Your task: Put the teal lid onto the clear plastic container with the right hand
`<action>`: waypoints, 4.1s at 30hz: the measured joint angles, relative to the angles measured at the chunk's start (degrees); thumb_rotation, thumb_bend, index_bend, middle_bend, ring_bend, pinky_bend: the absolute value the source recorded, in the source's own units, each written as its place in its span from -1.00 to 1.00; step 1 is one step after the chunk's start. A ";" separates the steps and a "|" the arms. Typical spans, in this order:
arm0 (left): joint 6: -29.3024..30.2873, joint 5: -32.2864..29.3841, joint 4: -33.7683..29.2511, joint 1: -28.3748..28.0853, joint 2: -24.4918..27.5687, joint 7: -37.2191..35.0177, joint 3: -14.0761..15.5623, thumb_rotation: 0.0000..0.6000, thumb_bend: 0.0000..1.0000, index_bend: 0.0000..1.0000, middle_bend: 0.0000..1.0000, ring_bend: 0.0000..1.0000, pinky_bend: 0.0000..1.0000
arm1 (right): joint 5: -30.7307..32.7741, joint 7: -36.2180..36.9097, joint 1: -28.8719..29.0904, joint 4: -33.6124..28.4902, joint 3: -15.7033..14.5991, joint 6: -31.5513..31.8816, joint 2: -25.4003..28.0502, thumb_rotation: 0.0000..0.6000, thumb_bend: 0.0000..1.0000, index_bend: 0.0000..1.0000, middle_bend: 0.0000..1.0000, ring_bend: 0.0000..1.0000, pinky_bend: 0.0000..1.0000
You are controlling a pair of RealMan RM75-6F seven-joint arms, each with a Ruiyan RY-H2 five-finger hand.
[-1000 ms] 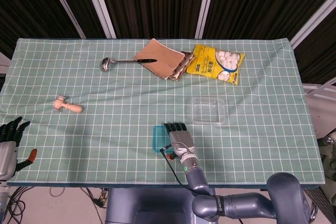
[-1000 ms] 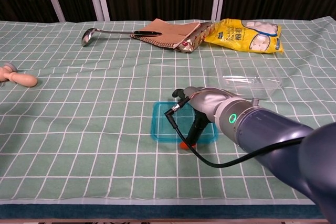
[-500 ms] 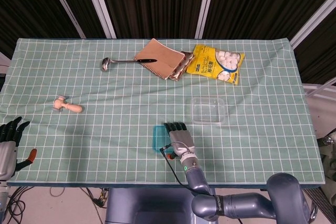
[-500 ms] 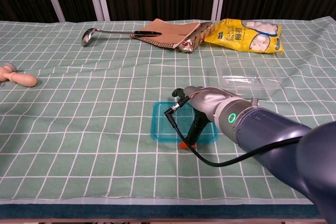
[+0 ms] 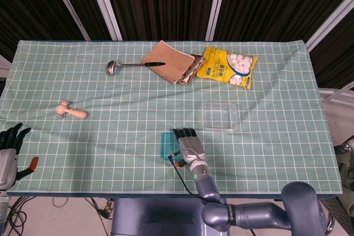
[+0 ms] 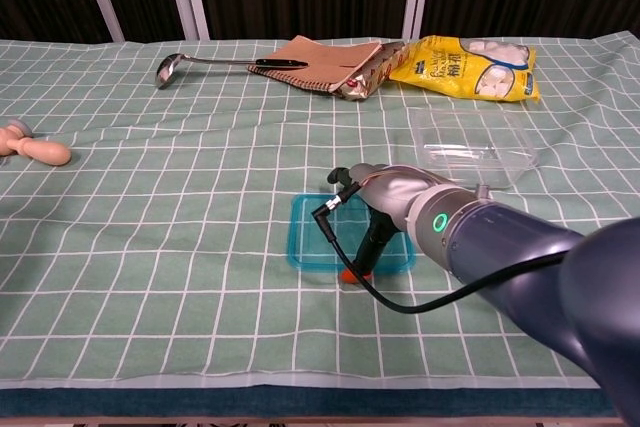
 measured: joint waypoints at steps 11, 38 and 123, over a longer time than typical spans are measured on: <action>-0.05 -0.25 -0.15 0.02 0.11 -0.17 -0.08 1.00 -0.31 -0.75 -1.00 -1.00 -1.00 | 2.02 -1.19 0.68 0.84 -0.02 -0.78 0.08 1.00 -0.55 -1.00 -0.35 -1.00 -1.00; -0.22 -0.83 -0.28 0.02 0.26 -0.13 -0.18 1.00 -0.31 -0.74 -1.00 -1.00 -1.00 | -4.18 3.26 -0.68 -0.92 -0.72 -0.19 0.64 1.00 -0.42 -1.00 -0.07 -0.82 -1.00; 0.24 -5.90 -0.02 -0.26 -1.33 3.39 -2.10 1.00 -0.31 -0.75 -1.00 -1.00 -1.00 | -16.64 28.18 -2.89 1.77 -0.63 -33.44 41.31 1.00 -0.42 -1.00 -0.05 -0.88 -1.00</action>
